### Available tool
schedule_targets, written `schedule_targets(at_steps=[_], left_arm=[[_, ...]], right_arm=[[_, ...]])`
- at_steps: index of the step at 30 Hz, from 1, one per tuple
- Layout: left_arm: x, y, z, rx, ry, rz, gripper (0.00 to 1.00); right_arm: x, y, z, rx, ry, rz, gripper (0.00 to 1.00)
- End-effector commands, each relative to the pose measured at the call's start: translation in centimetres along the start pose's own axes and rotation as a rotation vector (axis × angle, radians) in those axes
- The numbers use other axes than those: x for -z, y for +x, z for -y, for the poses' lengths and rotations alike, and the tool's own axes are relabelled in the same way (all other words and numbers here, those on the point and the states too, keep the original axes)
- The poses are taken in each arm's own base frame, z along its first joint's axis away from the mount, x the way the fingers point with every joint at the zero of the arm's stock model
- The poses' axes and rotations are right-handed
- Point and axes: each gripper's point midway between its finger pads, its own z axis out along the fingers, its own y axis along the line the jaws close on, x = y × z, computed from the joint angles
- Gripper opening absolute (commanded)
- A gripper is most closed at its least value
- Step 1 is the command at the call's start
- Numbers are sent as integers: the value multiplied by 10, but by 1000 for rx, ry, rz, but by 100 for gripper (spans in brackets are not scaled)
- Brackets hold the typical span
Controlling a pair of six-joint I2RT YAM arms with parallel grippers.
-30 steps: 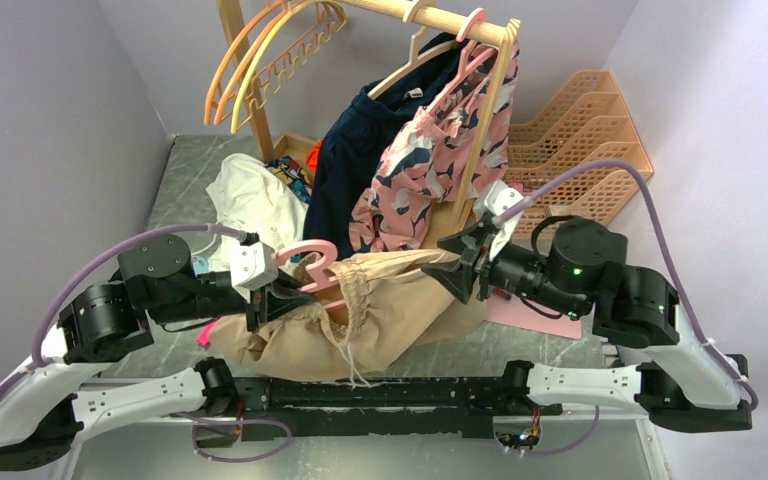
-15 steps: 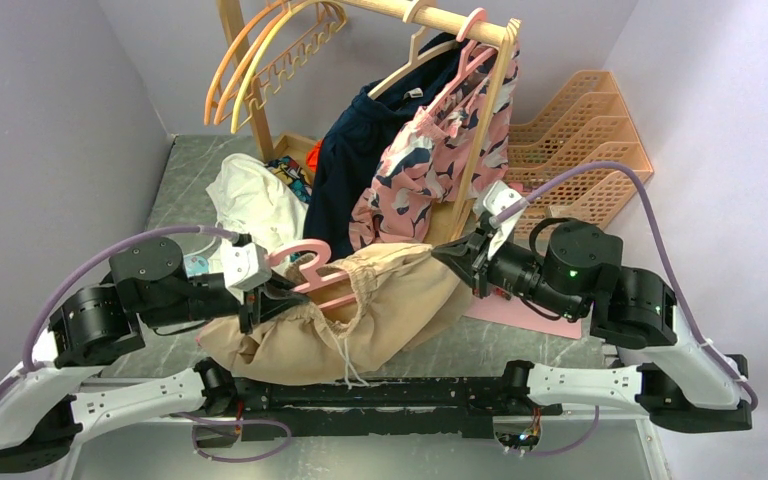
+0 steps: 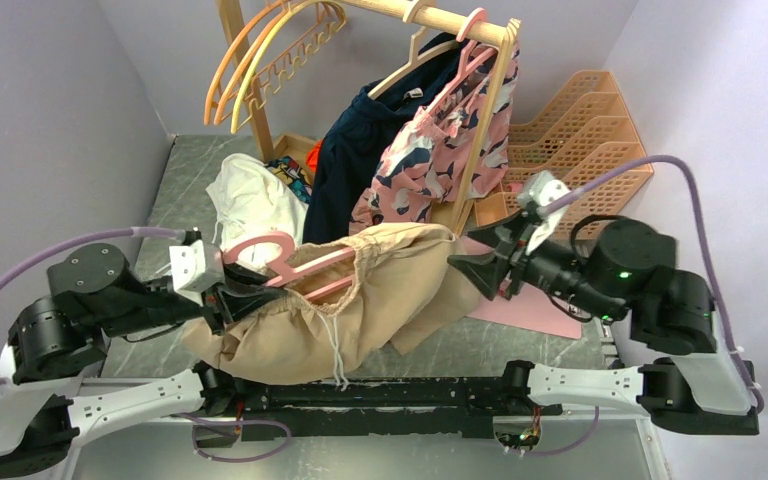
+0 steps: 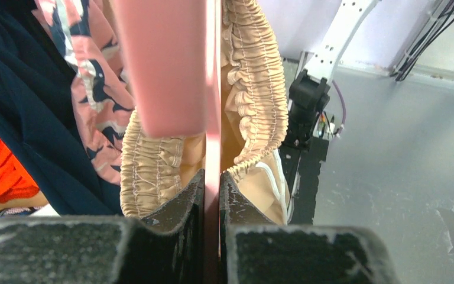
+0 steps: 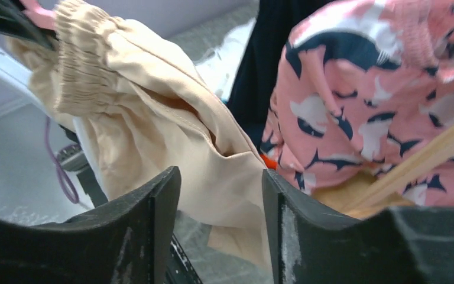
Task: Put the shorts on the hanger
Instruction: Adjust the shorts on the hanger.
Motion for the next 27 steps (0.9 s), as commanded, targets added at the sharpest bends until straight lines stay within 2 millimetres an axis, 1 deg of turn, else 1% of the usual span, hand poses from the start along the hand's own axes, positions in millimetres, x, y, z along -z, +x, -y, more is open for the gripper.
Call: schedule_targets(at_steps=[1, 3, 5, 6, 7, 9, 11, 13, 14, 16, 23, 24, 27], left_arm=[[8, -37, 6, -18, 29, 98, 7], [6, -38, 12, -24, 65, 77, 7], [-1, -35, 15, -31, 95, 40, 7], [-6, -32, 18, -32, 121, 19, 7], [-11, -28, 21, -33, 143, -6, 7], [-22, -19, 24, -32, 177, -55, 7], [-32, -12, 26, -27, 203, -97, 7], [-38, -9, 28, -24, 226, -117, 7], [-40, -10, 29, -24, 235, -122, 7], [-43, -12, 30, -29, 245, -124, 7], [-53, -16, 30, -44, 263, -133, 7], [-53, -17, 30, -48, 263, -129, 7], [-55, -19, 30, -54, 267, -123, 7]], right_arm=[[27, -51, -17, -25, -135, 142, 58], [35, -79, -32, -19, -229, 217, 59], [36, -101, -49, -5, -322, 278, 60], [33, -109, -57, 7, -357, 295, 60], [21, -110, -66, 31, -388, 282, 61], [-4, -101, -75, 74, -406, 217, 61], [-28, -84, -86, 108, -435, 130, 61], [-46, -70, -96, 115, -464, 79, 61], [-52, -65, -99, 114, -473, 68, 61], [-60, -58, -106, 109, -498, 57, 61], [-78, -42, -124, 87, -568, 26, 62], [-80, -39, -125, 87, -571, 23, 61], [-84, -32, -128, 74, -579, 16, 53]])
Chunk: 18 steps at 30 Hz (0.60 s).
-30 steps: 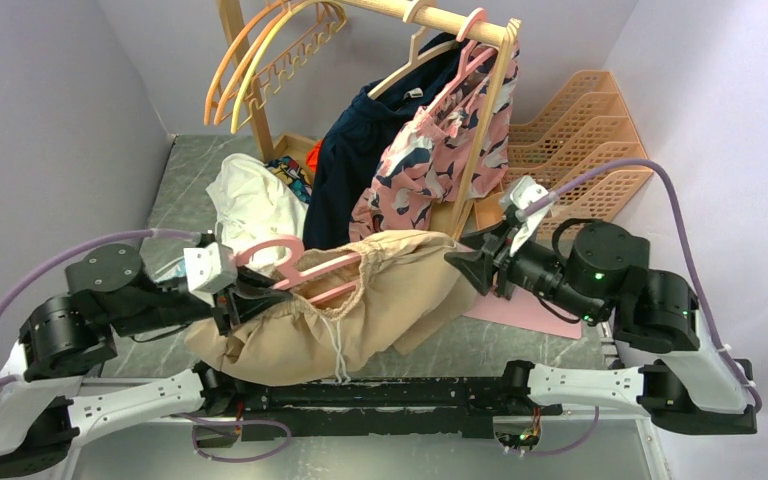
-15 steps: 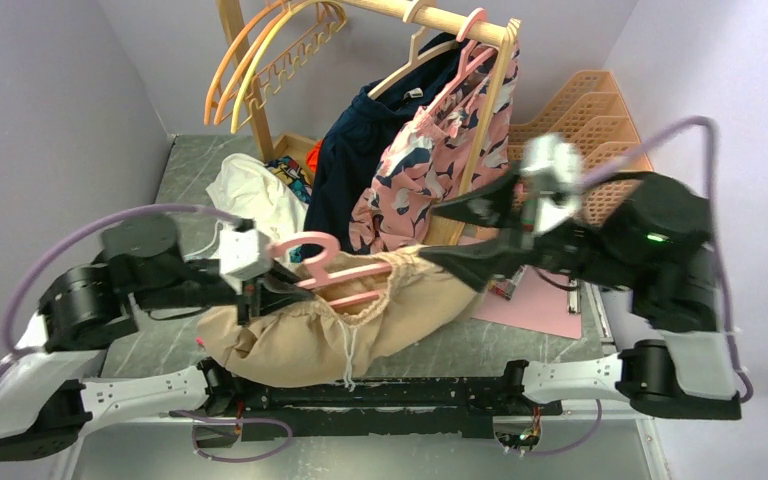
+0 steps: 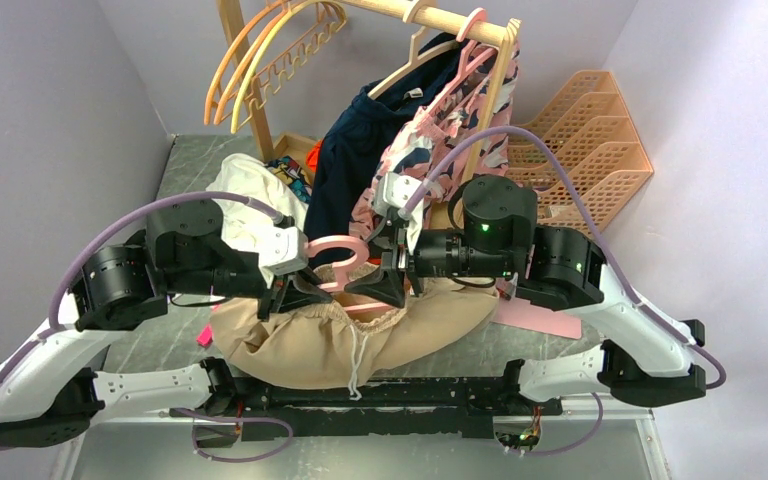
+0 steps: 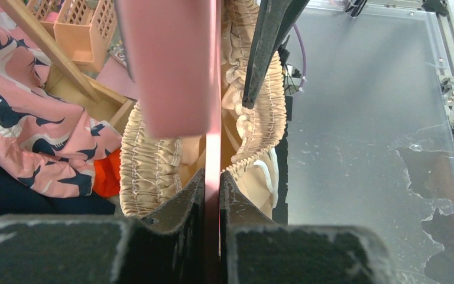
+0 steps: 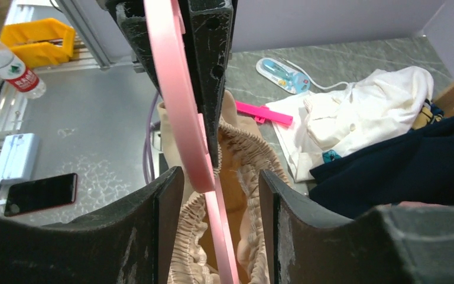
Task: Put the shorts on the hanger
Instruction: Adjust the shorts on the hanger.
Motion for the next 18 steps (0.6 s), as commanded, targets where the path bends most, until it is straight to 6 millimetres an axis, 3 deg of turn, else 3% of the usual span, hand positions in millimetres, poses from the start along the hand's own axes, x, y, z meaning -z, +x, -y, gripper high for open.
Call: schedule_targets(at_steps=[1, 5, 9, 10, 13, 14, 16, 18], left_arm=[[4, -25, 5, -55, 29, 82, 7], [0, -24, 4, -54, 35, 77, 7], [0, -24, 4, -53, 33, 80, 7], [0, -24, 3, -54, 31, 79, 7], [2, -26, -1, -48, 0, 86, 8], [4, -27, -4, -44, -23, 87, 18], [14, -34, -5, -39, -53, 97, 49], [33, -48, -1, -37, -75, 129, 68]], right_arm=[[-1, -10, -9, -1, -46, 67, 50], [-8, -8, -15, -18, -85, 85, 45], [-17, -2, -19, -27, -117, 69, 46], [-18, -2, -19, -28, -121, 67, 39], [-18, -4, -15, -22, -101, 85, 3], [-14, -8, -12, -16, -77, 102, 0], [-2, -18, -4, 2, -20, 138, 0], [16, -36, 1, 30, 29, 178, 0]])
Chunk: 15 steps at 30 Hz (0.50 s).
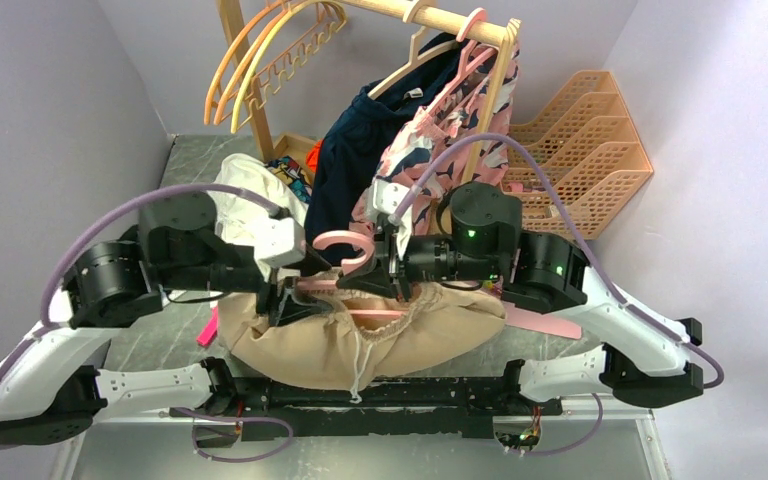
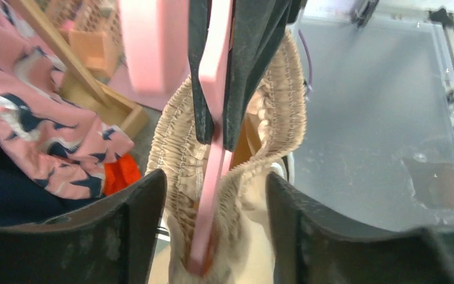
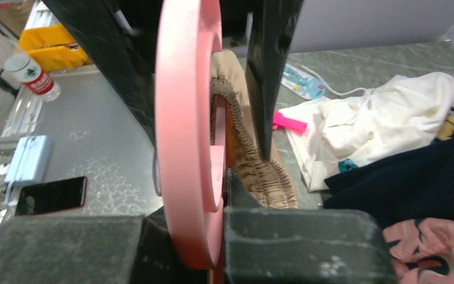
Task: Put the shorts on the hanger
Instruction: Adjust the shorts on the hanger.
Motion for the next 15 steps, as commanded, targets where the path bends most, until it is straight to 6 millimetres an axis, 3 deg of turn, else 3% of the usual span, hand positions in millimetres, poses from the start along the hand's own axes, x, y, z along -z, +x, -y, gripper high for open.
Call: schedule_targets(at_steps=[1, 3, 6, 8, 10, 12, 15], left_arm=[[48, -53, 5, -31, -71, 158, 90], [83, -81, 19, -58, -68, 264, 100], [140, -119, 44, -126, -60, 472, 100], [167, -130, 53, -164, -70, 576, 100], [180, -131, 55, -182, -91, 623, 100], [180, -128, 52, -181, -109, 618, 100], [171, -123, 47, -170, -118, 577, 100]], right_arm=[[43, -59, 8, 77, 110, 163, 0], [65, -90, -2, 105, 96, 227, 0], [95, -136, -27, 146, 10, 340, 0], [108, -153, -36, 166, -20, 393, 0], [111, -153, -17, 168, 92, 375, 0], [104, -133, 30, 141, 330, 285, 0], [103, -109, 64, 124, 510, 199, 0]])
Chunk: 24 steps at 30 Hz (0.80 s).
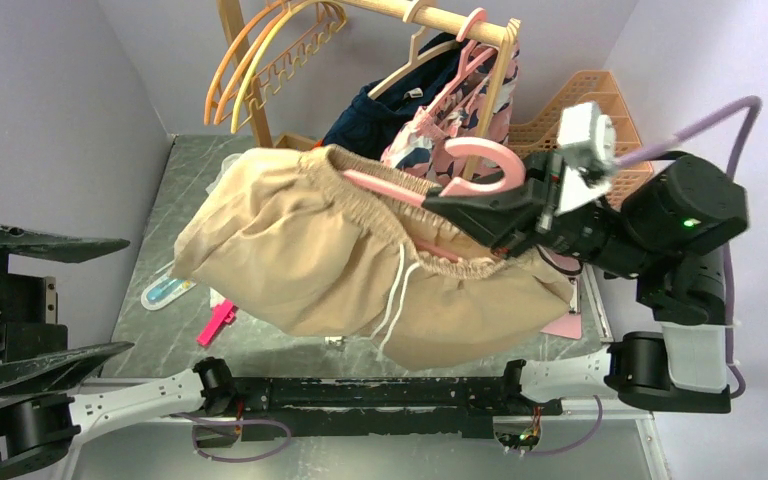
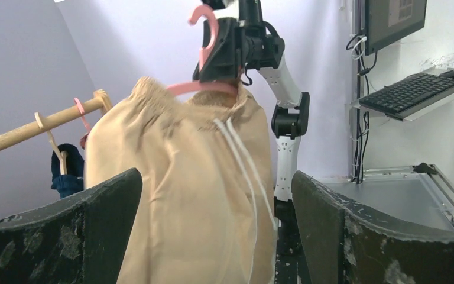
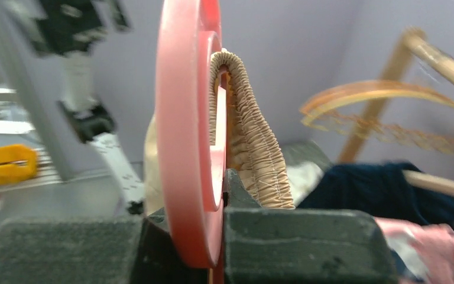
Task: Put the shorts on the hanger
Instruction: Adjust the shorts on the hanger.
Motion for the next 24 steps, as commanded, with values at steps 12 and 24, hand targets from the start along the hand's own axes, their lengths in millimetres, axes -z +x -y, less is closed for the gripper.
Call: schedule_targets(at_steps=[12, 24], left_arm=[[-40, 64, -32, 15, -96, -181, 100], [-41, 85, -71, -14, -298, -212, 99]], right_arm=[[-11, 74, 22, -6, 126, -246, 0], [-9, 91, -5, -18, -26, -301, 0]])
